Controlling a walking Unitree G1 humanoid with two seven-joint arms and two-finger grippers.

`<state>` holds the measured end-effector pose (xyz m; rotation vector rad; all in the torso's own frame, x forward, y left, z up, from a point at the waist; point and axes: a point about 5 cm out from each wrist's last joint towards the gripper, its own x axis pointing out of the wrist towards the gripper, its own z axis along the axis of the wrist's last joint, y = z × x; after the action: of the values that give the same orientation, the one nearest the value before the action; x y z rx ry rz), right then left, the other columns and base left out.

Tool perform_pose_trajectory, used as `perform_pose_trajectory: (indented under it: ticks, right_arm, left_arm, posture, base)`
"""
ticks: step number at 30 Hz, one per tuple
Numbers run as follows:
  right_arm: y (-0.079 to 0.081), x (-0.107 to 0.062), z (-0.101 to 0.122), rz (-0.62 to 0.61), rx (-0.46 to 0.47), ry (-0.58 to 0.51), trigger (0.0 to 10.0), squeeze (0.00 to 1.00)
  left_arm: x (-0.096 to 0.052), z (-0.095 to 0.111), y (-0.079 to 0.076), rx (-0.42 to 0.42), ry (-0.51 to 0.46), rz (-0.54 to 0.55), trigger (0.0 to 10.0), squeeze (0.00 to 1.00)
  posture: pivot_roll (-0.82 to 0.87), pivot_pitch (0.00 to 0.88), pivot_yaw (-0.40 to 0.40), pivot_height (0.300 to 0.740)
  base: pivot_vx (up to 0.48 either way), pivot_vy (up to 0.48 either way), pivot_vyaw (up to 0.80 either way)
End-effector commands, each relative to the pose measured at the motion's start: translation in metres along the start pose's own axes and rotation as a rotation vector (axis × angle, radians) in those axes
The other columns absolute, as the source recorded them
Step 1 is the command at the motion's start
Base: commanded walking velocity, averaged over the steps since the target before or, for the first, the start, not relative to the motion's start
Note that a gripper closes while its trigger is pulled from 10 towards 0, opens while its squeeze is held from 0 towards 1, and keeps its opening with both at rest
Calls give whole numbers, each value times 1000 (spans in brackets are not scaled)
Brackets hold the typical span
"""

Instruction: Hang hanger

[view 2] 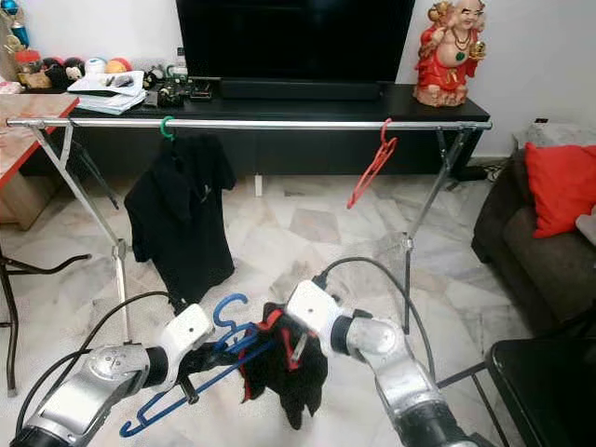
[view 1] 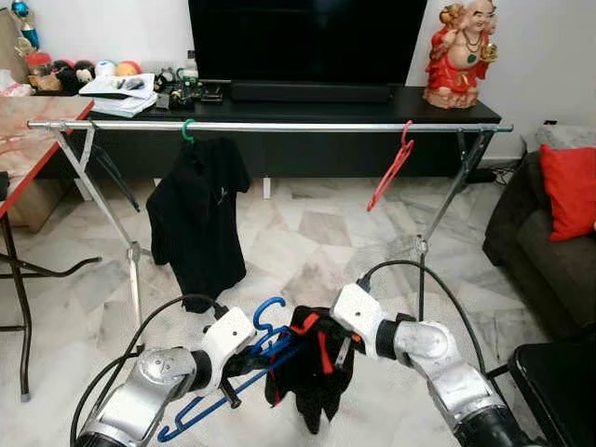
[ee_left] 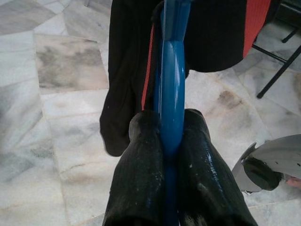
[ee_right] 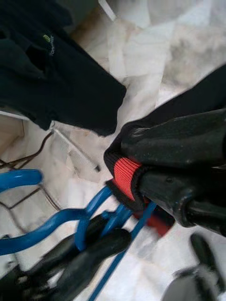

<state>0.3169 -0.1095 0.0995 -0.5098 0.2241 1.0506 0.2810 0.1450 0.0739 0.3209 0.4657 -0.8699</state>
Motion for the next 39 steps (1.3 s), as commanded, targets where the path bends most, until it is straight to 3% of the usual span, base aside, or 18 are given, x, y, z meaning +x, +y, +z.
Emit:
perform_pose_trajectory:
  ticks: [1,4,9,18,20,24,32,36,38,39]
  right_arm:
    - [-6,-1,4,-31,-99,25,10000,0]
    - [-40,-7,-10,-320,-176,200,10000,0]
    - [-48,-11,-9,-380,-175,211,10000,0]
    - [-39,0,3,-316,-194,96,10000,0]
    - [-28,4,13,-227,-171,2,10000,0]
    - [-20,3,23,-147,-157,-82,10000,0]
    - [8,-12,49,165,-88,-302,10000,0]
    - [15,-17,56,243,-66,-345,10000,0]
    - [11,-16,52,193,-86,-312,10000,0]
    - [-6,-11,39,45,-119,-192,10000,0]
  left_arm:
    - [0,0,-1,-4,-4,-6,10000,0]
    - [-1,-2,0,-4,3,-3,10000,0]
    - [-3,-3,-1,-9,7,-13,10000,0]
    - [-6,1,-6,-28,-26,-82,10000,0]
    - [-7,5,-8,-31,-59,-112,10000,0]
    - [-8,7,-10,-42,-76,-138,10000,0]
    - [-6,5,-8,-46,-66,-123,10000,0]
    - [-5,4,-7,-45,-62,-112,10000,0]
    - [-4,4,-6,-42,-58,-94,10000,0]
    - [-4,4,-6,-41,-57,-90,10000,0]
  posture:
    - [130,19,-44,740]
    - [132,24,-44,740]
    - [135,30,-44,740]
    - [136,33,-44,740]
    - [137,33,-44,740]
    - [137,33,-43,740]
    - [130,32,-43,740]
    - [126,29,-43,740]
    - [128,27,-43,740]
    - [127,27,-43,740]
  base:
    - [0,0,0]
    - [0,0,0]
    - [0,0,0]
    - [0,0,0]
    - [0,0,0]
    - [0,0,0]
    - [0,0,0]
    - [0,0,0]
    - [0,0,0]
    - [0,0,0]
